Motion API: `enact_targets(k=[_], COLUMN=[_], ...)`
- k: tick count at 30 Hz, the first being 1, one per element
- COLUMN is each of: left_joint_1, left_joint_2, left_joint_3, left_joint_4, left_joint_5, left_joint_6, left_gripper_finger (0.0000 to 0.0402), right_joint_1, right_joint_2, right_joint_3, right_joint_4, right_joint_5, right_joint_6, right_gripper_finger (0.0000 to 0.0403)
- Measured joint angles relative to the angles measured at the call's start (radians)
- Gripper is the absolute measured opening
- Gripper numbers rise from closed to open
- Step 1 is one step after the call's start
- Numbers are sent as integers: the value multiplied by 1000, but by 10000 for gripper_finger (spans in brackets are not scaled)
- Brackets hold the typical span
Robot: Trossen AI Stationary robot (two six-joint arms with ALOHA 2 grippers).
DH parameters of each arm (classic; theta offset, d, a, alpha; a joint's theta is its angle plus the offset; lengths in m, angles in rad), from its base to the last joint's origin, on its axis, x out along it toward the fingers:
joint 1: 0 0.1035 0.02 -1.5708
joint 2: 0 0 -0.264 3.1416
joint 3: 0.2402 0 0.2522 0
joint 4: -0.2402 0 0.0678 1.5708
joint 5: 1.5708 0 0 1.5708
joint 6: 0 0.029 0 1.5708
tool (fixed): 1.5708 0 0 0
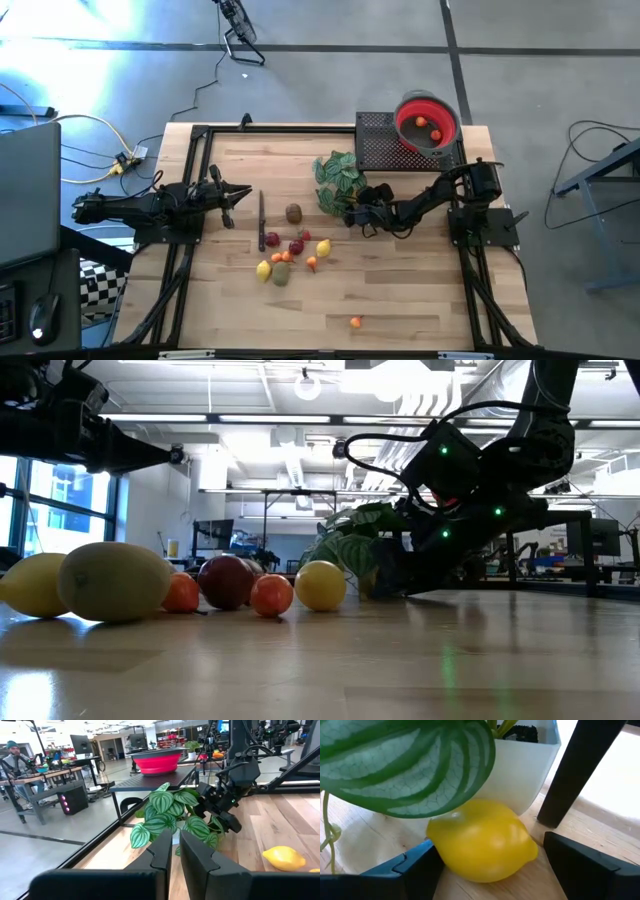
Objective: Pick & Place Fruit
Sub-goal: Put the lemon into the red colander
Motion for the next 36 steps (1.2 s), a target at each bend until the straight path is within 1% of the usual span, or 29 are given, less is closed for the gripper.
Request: enact_targets(k=[11,15,36], left_joint_1=[0,0,0], left_joint_2=[0,0,0], left_joint_3=[0,0,0], left_joint_4=[0,0,0], left_joint_5=[0,0,1], left_joint_6=[0,0,0], left_gripper_finger=[33,33,33], right_joint_1=[0,0,1], right_joint_2=[0,0,0], right_joint_3=[1,1,1], right_joint_4=[3,5,6], right_joint_5=[-6,-5,-5], right_joint_6=[3,3,11], right_gripper_finger=[278,267,265])
